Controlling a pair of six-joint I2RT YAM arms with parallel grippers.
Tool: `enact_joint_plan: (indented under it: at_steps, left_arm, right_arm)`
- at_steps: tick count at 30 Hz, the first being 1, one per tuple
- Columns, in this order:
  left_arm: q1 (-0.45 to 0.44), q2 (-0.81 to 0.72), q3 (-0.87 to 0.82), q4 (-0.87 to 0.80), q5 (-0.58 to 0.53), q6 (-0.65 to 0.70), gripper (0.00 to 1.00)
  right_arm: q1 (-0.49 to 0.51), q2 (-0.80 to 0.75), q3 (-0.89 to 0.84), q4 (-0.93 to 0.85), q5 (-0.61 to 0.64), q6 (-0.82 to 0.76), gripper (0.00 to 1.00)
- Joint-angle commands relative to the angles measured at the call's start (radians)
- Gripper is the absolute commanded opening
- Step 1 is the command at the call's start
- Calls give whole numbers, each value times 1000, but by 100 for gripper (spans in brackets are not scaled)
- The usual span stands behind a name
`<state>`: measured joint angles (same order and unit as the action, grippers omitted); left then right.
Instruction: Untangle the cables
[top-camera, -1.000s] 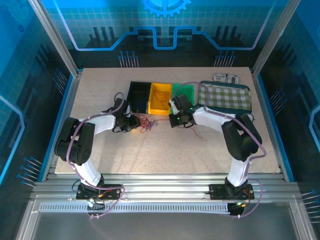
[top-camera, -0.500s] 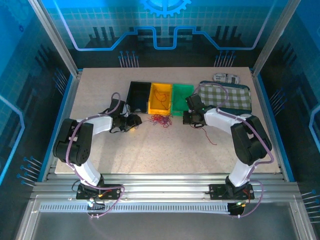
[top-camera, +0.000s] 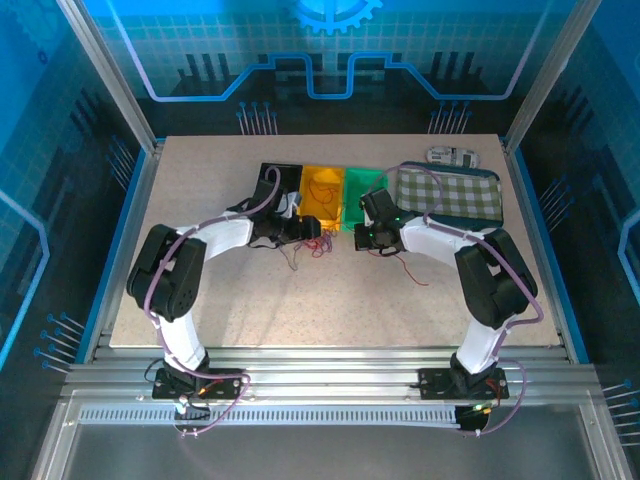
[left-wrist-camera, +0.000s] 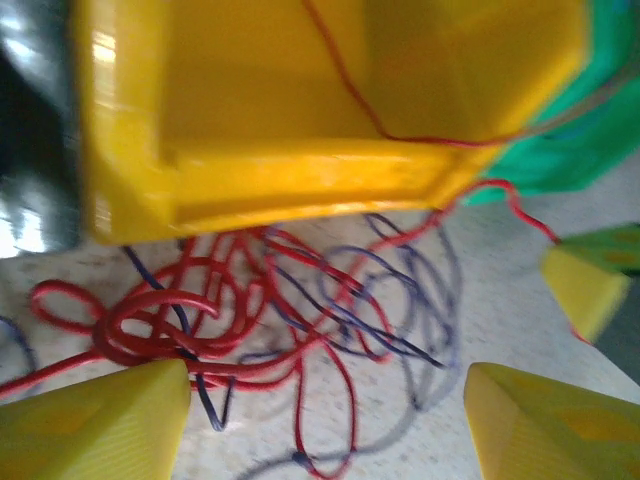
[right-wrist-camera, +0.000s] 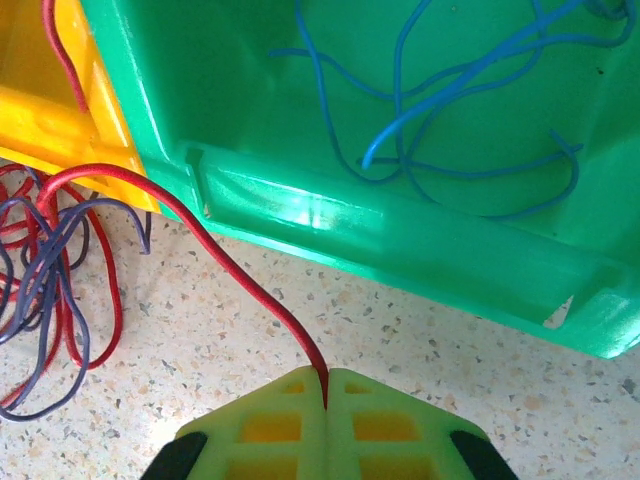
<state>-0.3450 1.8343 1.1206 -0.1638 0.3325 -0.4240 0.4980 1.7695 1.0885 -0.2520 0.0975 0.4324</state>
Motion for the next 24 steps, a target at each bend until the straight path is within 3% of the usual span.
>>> enact_joint_plan:
  at_steps: [1,6,17,19,24]
  left_arm:
    - [2,27,54,-147,-126,-7,70]
    - [-4,30,82,-233,-187,-7,70]
    - [-56,199,325,-464,-275,-33,67]
    - [-64,216,346,-502,-293,-31,59]
    - [-78,237,362,-536,-342,-30,23]
  right_arm:
    - [6,-13,13,16,-6,-23,0]
    - [4,-22,-5,24,-9,-28,0]
    - [2,-13,-33,74,-23,-19,0]
    - [1,-13,-35,77,-25,-20,0]
    - [-8,-23,-50,94,-29,-15,0]
